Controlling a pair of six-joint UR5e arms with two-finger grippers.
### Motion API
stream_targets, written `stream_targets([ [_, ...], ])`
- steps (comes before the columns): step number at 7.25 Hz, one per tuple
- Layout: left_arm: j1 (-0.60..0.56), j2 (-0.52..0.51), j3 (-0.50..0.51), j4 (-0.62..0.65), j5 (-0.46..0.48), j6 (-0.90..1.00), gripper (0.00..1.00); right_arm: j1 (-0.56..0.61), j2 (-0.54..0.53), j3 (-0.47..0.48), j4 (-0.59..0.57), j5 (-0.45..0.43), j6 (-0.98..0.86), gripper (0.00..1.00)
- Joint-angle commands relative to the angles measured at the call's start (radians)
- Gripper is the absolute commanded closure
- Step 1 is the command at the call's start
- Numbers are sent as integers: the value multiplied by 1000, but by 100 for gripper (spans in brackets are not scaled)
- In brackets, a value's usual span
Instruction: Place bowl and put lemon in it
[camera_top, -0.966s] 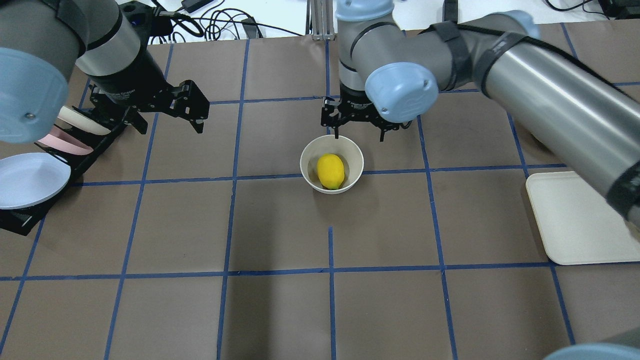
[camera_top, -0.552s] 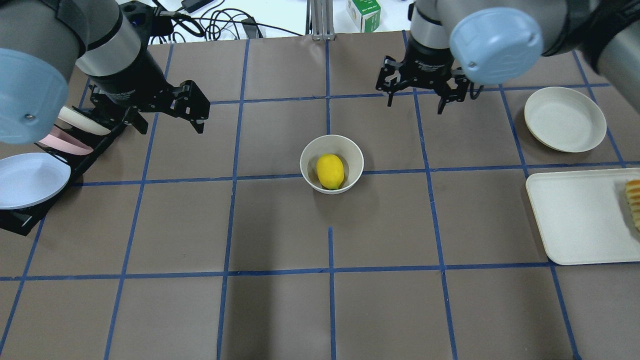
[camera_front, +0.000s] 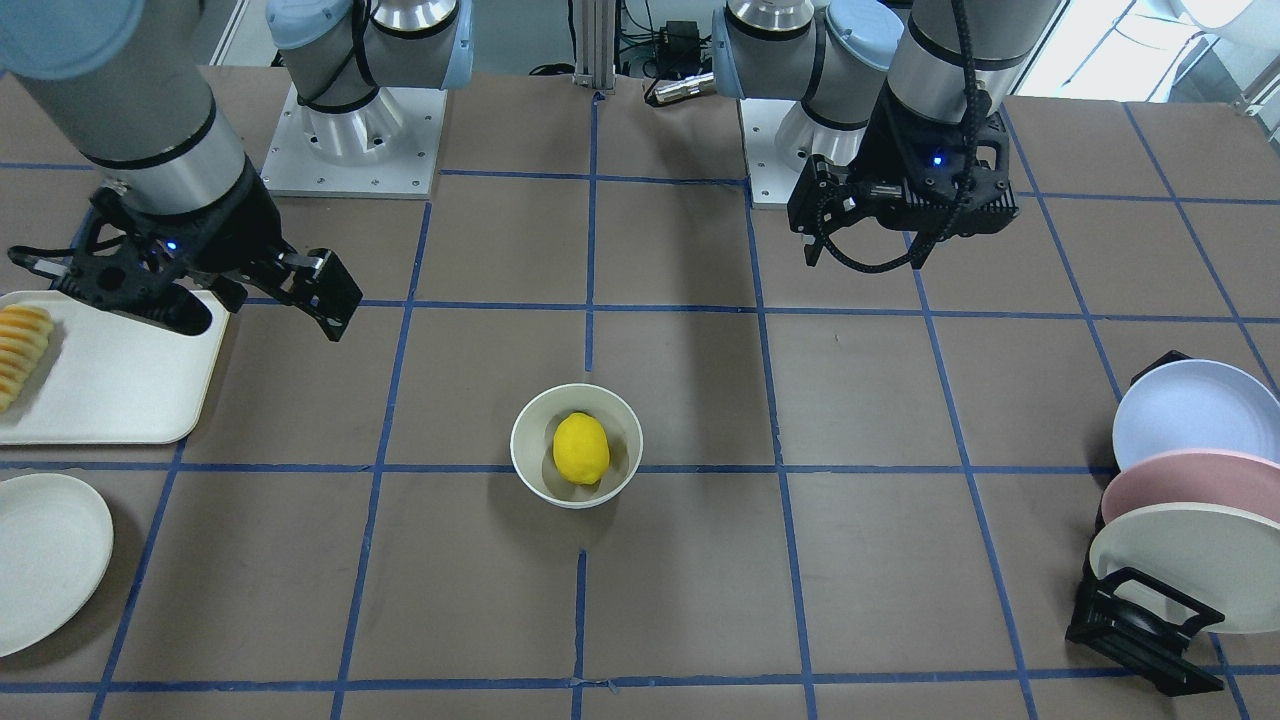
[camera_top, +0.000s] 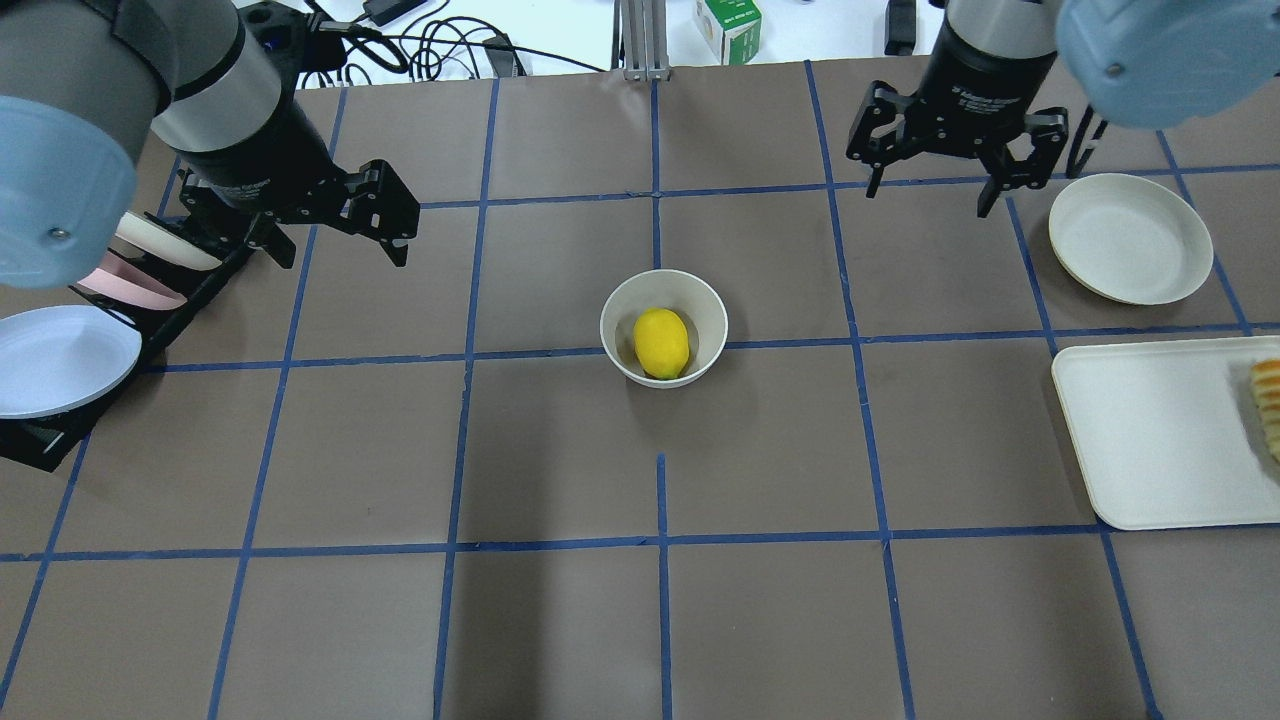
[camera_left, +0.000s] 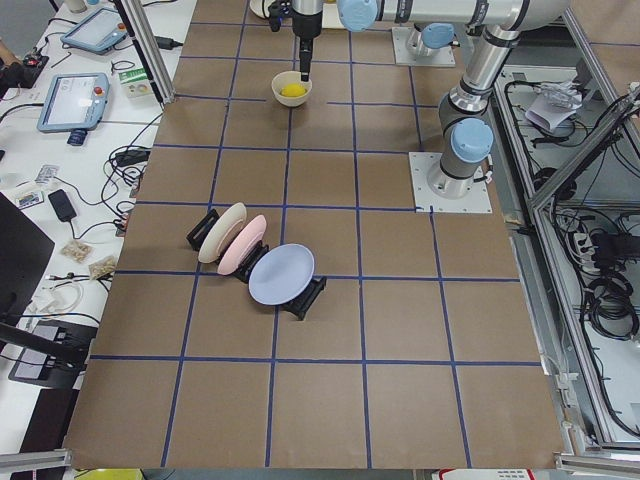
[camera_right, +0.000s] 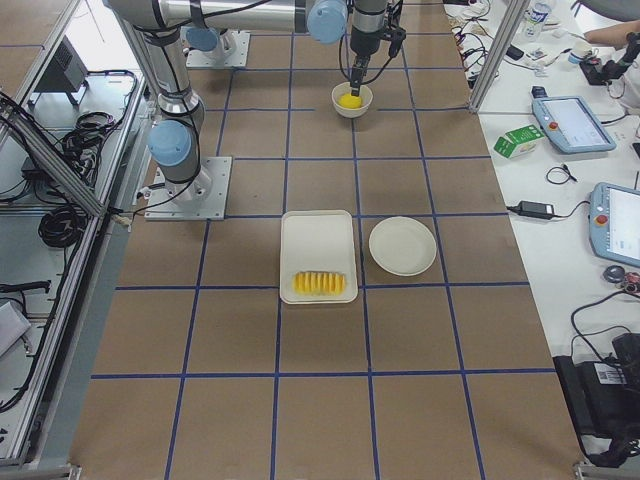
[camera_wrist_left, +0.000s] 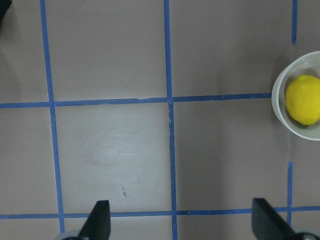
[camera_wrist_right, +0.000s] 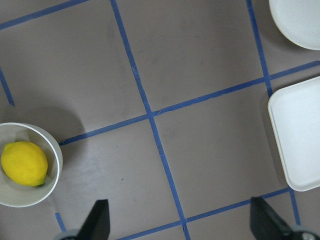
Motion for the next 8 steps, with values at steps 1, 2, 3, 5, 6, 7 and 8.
stream_targets([
  [1,1,1,0,0,0,0,0,-2,-42,9,38,-13,-22,0],
  [2,4,-1,0,0,0,3,0,-2,-44,9,45,-6,-51,0],
  [3,4,-1,0,0,0,3,0,4,-47,9,43,-3,-63,0],
  [5,3,1,2,0,-2,3,0,10,-47,6,43,1,-109,0],
  [6,3,-1,0,0,-2,3,0,10,-49,6,43,1,-115,0],
  [7,3,-1,0,0,-2,3,0,10,-49,6,48,1,-131,0],
  [8,3,1,0,0,-2,3,0,10,-49,4,48,1,-141,0],
])
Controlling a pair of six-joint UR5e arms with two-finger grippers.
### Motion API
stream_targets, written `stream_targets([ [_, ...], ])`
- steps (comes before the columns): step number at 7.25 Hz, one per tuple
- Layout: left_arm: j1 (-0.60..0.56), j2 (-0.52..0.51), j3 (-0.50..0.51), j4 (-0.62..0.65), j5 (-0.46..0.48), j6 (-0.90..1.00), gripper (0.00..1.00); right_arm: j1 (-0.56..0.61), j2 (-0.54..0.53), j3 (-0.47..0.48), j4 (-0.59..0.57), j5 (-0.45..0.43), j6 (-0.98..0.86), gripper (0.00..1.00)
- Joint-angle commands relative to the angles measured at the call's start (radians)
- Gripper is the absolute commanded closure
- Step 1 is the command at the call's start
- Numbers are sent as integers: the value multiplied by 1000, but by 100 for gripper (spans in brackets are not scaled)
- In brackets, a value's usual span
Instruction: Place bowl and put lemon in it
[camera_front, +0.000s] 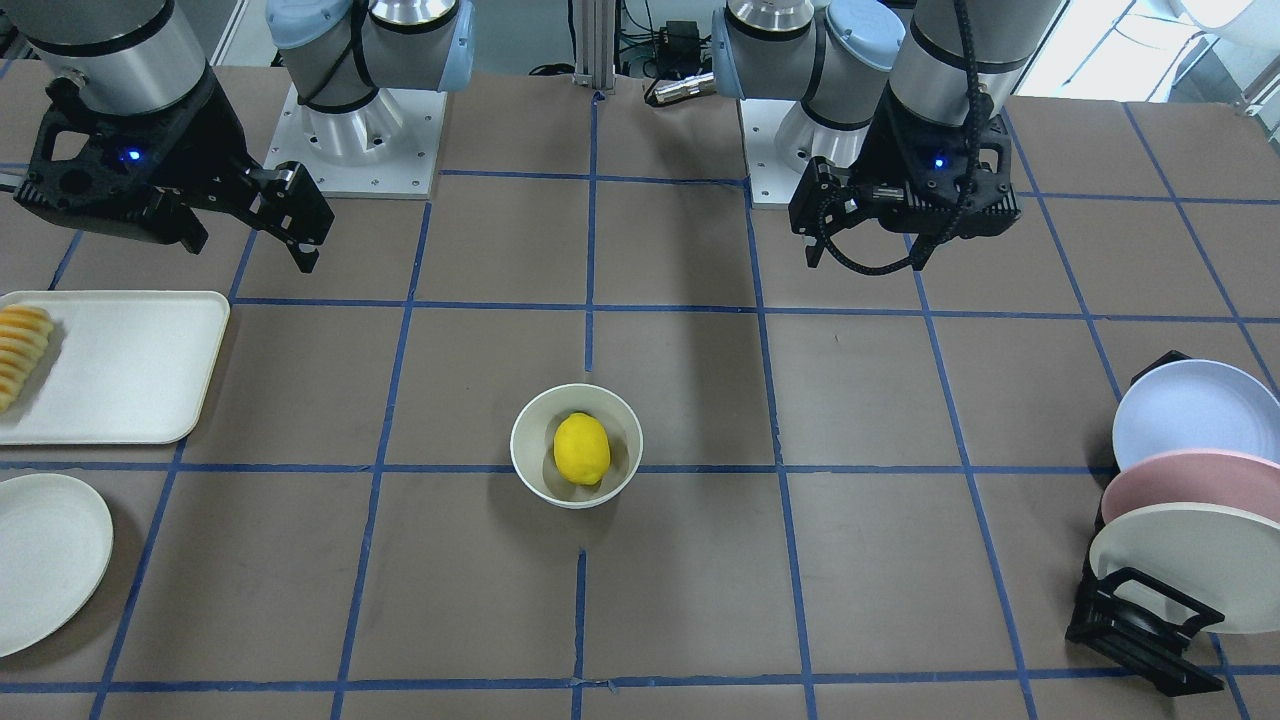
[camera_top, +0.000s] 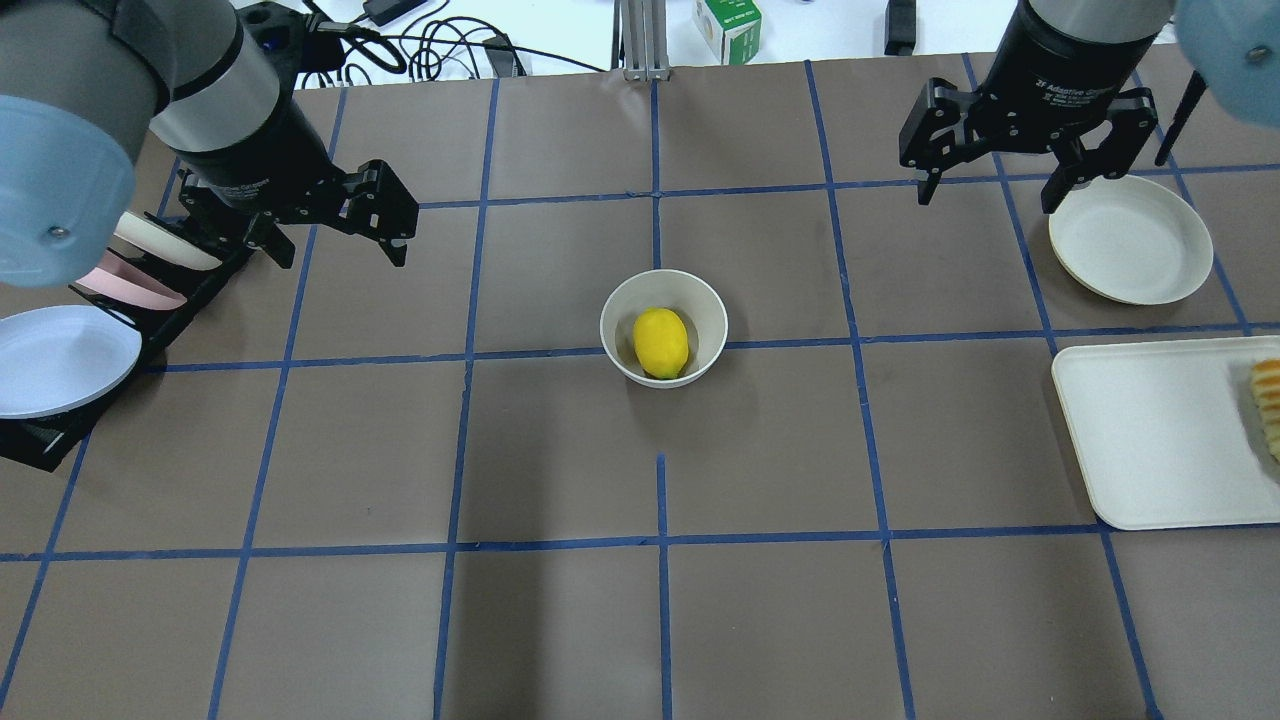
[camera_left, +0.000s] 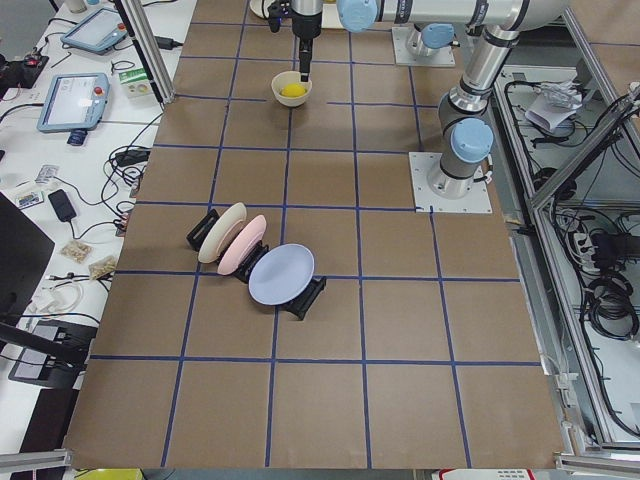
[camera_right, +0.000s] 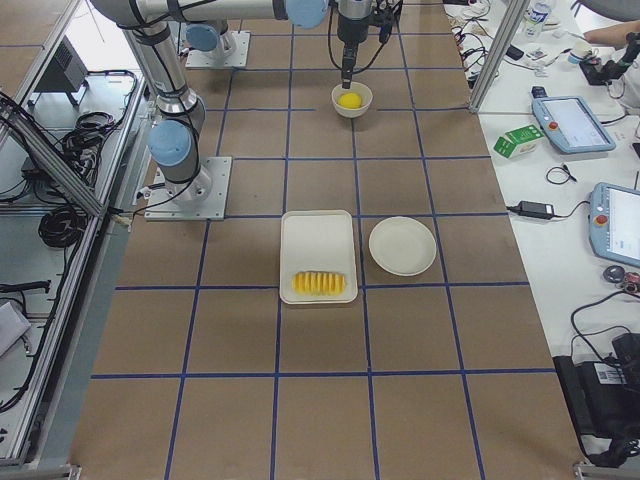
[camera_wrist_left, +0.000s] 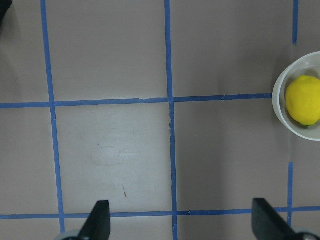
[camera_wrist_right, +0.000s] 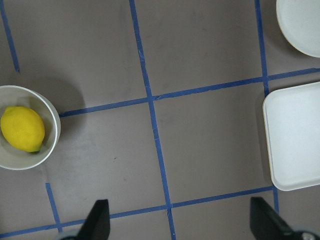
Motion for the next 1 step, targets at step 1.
stream_targets([
  [1,0,1,-2,0,0,0,0,0,0,-7,2,0,-16,0],
])
